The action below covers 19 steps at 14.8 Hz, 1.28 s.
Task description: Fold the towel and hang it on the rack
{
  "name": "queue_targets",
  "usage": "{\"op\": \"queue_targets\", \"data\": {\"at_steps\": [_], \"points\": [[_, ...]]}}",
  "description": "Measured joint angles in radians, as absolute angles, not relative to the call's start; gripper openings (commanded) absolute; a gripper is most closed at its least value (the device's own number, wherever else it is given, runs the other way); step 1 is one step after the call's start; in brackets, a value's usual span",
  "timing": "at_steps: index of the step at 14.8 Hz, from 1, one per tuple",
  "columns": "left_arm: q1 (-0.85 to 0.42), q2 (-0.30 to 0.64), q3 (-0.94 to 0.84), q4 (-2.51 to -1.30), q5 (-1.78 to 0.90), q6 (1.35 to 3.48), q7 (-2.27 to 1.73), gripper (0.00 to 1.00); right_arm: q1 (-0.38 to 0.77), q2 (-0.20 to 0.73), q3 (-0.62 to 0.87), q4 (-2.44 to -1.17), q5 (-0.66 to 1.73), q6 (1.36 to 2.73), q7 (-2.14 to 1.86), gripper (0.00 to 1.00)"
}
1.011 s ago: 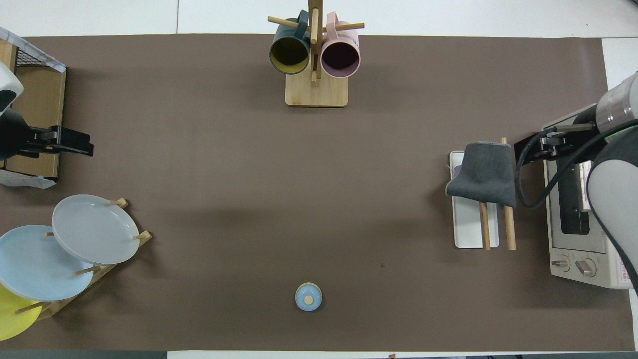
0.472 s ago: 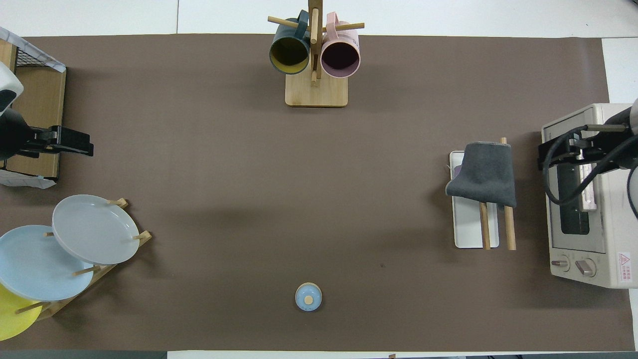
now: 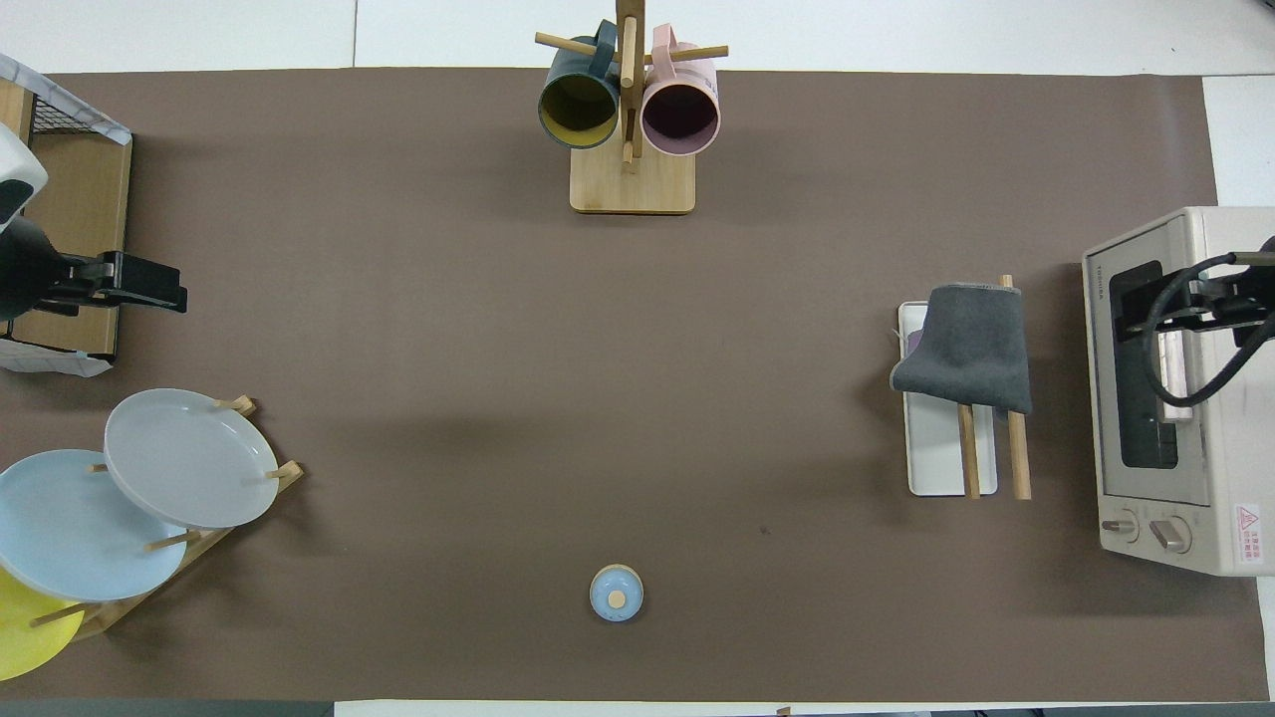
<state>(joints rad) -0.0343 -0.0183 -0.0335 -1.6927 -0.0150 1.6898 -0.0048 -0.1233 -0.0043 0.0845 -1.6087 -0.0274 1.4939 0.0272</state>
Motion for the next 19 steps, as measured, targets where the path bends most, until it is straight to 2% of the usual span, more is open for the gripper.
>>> {"op": "queue_targets", "data": {"at_steps": [2,6,19], "points": [[-0.034,-0.018,-0.033,-1.693,-0.015,1.690,-0.005,1.00,-0.114,-0.004,0.069,-1.609,-0.027,1.494,0.027,1.00],[-0.034,-0.018,-0.033,-1.693,-0.015,1.690,-0.005,1.00,-0.017,-0.004,-0.050,-1.610,-0.027,1.494,0.027,1.00],[-0.034,-0.018,-0.033,-1.693,-0.015,1.690,-0.005,1.00,0.007,-0.015,-0.051,-1.601,-0.027,1.505,0.027,1.00]]}}
